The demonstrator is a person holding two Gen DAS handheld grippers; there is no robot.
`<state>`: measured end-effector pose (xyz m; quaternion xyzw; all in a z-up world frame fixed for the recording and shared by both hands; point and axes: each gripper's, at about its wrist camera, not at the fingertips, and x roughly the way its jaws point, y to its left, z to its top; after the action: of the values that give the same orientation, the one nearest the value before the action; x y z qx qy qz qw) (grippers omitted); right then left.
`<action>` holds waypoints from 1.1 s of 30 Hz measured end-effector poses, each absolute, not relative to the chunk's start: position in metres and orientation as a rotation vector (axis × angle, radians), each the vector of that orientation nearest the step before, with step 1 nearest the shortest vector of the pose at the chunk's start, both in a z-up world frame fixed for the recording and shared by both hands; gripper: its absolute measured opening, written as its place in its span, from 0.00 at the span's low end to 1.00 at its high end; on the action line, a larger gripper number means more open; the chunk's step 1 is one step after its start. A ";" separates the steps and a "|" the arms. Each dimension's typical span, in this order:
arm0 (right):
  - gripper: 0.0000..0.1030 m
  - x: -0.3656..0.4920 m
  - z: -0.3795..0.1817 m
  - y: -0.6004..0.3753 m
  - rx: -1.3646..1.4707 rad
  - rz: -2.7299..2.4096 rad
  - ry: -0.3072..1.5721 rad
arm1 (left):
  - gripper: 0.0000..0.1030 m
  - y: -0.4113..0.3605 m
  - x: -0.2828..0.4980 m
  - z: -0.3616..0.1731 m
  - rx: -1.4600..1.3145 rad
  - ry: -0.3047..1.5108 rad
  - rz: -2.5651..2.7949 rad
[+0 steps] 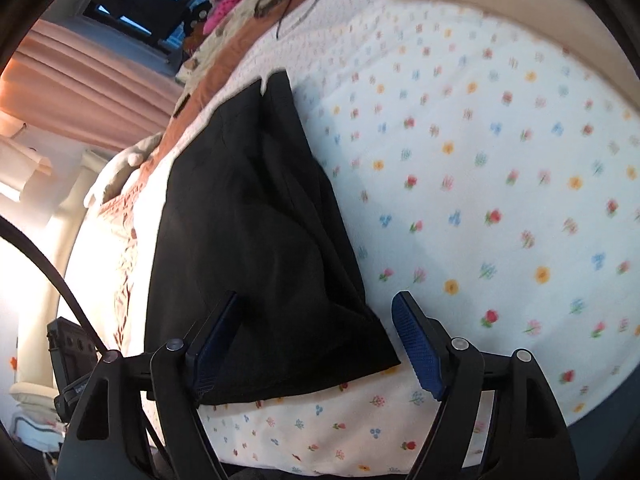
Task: Fold large clothes
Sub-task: 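Grasp the folded black jacket edge with both tools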
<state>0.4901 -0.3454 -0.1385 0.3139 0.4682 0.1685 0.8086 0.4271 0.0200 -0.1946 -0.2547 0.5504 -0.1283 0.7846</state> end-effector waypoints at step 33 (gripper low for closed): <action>0.80 0.427 -0.099 -0.358 0.606 0.448 0.973 | 0.66 0.053 0.372 -0.182 -0.594 1.245 -0.360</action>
<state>0.4274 -0.3576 -0.0994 0.2844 0.4565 0.2102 0.8164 0.3721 0.0534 -0.1816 -0.2723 0.5711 -0.1651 0.7566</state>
